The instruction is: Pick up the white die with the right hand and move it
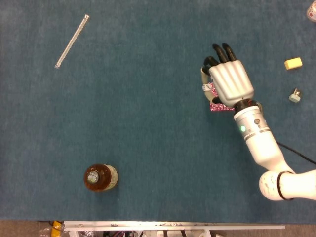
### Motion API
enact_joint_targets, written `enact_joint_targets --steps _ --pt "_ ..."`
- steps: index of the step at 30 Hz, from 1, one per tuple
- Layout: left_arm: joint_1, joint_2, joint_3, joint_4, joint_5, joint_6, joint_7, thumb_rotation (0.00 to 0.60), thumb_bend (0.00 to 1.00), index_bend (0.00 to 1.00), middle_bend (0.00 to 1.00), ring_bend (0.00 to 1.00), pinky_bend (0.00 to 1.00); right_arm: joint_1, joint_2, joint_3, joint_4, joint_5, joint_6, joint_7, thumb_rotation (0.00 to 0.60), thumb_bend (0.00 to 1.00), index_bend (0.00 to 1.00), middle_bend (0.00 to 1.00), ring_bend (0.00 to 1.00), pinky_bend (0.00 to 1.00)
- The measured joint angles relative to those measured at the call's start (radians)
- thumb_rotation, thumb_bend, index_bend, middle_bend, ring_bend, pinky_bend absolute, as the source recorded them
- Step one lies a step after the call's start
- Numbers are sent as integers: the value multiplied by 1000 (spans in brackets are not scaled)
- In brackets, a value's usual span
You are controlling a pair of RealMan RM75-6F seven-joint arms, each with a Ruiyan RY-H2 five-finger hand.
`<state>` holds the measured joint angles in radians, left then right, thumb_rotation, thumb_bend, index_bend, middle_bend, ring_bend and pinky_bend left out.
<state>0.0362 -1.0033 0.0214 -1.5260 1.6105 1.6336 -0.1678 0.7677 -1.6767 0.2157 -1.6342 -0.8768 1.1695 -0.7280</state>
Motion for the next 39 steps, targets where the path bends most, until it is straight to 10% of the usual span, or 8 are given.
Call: enact_joint_targets --steps 14,39 --pt "9 -1 1 7 -2 9 -6 600 445 271 179 40 48 -60 -18 -20 51 -301 70 265 600 253 254 291 57 4" --pt "-14 -17 -20 38 -26 -21 -27 600 445 271 179 40 48 -320 342 -146 -280 -332 307 84 600 253 254 291 57 4"
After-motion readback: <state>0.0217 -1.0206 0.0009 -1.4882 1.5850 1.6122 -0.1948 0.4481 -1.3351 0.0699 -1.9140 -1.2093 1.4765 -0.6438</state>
